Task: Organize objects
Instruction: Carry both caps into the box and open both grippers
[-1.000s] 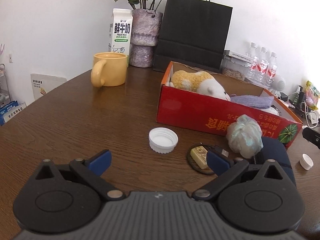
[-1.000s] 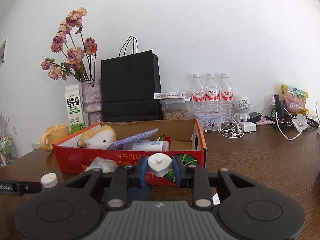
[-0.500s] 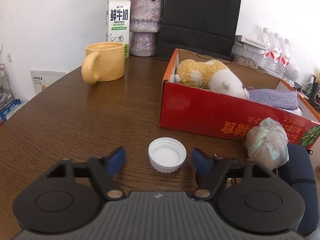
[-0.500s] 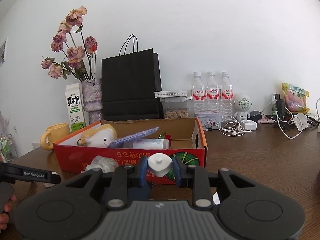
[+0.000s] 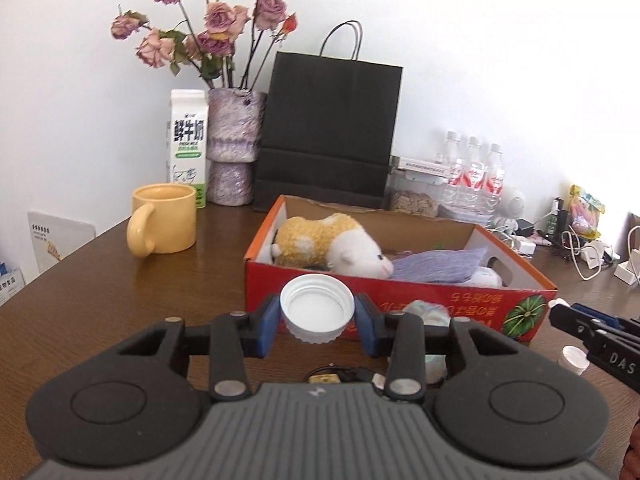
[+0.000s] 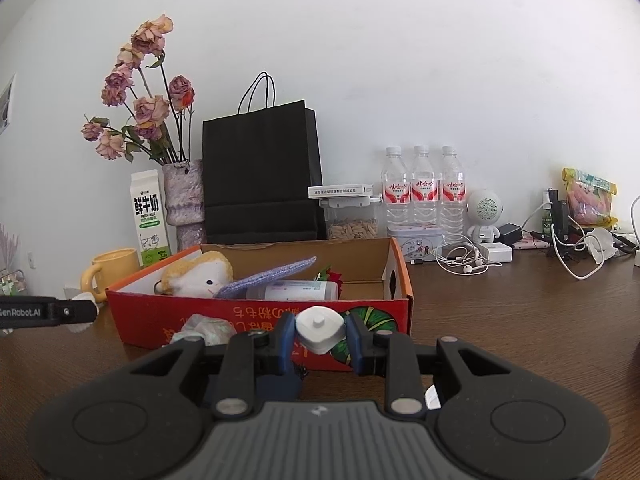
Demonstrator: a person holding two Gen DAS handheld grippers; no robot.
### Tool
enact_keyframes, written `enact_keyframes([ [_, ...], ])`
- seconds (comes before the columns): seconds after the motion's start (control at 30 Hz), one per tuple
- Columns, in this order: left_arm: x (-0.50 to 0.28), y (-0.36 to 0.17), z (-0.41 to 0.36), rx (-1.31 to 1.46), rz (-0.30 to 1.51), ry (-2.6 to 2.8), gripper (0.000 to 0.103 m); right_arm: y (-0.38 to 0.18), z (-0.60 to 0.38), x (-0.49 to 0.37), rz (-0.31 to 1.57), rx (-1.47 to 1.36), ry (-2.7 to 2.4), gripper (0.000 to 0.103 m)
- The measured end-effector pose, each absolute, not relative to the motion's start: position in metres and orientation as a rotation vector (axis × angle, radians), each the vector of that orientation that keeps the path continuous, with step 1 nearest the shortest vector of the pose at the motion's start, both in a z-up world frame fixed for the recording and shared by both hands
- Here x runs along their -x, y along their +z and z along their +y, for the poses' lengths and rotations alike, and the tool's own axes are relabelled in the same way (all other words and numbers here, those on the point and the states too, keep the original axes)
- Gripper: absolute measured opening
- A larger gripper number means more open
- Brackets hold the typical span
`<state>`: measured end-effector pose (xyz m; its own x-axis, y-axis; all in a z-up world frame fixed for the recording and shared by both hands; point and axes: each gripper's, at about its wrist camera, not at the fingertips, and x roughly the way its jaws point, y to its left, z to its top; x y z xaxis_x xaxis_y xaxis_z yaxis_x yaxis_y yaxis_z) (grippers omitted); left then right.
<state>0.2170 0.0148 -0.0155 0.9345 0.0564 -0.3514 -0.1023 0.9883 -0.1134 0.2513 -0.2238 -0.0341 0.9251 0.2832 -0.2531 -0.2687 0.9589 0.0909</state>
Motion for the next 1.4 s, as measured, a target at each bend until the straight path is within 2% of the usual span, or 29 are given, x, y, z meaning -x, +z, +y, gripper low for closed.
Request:
enact_keyframes([
  [0.4, -0.246, 0.001, -0.016, 0.118, 0.314, 0.025, 0.041, -0.034, -0.221, -0.252, 0.228, -0.064, 0.258, 0.026],
  [0.77, -0.287, 0.008, -0.034, 0.177, 0.288, 0.018, 0.041, -0.017, -0.205, -0.285, 0.083, -0.067, 0.21, 0.026],
  [1.4, -0.357, 0.008, -0.031, 0.18, 0.308, 0.042, 0.041, -0.008, -0.194, -0.375, 0.158, -0.066, 0.249, 0.026],
])
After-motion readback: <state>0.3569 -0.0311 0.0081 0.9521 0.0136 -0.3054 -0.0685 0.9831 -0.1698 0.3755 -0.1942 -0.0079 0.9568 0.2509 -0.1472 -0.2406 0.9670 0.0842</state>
